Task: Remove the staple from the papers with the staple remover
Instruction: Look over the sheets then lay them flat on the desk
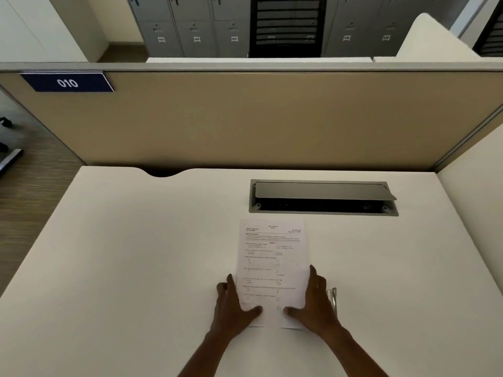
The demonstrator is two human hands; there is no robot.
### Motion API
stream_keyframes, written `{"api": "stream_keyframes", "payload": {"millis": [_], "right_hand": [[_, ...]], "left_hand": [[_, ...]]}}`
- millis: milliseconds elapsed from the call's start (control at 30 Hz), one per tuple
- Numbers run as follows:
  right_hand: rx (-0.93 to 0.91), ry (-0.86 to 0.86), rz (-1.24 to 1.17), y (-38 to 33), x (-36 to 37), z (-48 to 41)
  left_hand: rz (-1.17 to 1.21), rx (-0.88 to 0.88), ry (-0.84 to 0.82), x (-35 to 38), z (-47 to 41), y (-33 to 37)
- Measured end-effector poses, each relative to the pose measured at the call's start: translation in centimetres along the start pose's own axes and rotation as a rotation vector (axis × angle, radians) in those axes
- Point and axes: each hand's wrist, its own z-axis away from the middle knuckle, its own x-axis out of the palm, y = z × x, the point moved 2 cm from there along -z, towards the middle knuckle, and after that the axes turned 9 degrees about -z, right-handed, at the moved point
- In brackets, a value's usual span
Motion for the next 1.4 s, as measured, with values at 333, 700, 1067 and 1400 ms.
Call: {"api": "stream_keyframes", "payload": {"millis": [333,700,1067,1400], "right_hand": [[-0.014,-0.194,0.473,0.7,1.7,0.9],[-0.074,-0.125,0.514,0.4,0.9,1.0],[-0.078,-0.124,0.589,0.0,0.0,1.3],[0.223,0.277,0.136,2.9,-3.7,0.7]], "left_hand": [[-0.378,0.075,-0.16,1.2,0.2,0.5],[-0.39,0.129,-0.022,0.6,0.6,0.8],[-0.409,0.141,-0.018,0.0,0.5,0.8],[-0.557,0.149,0.004,0.0,-0.1,2.1]]}}
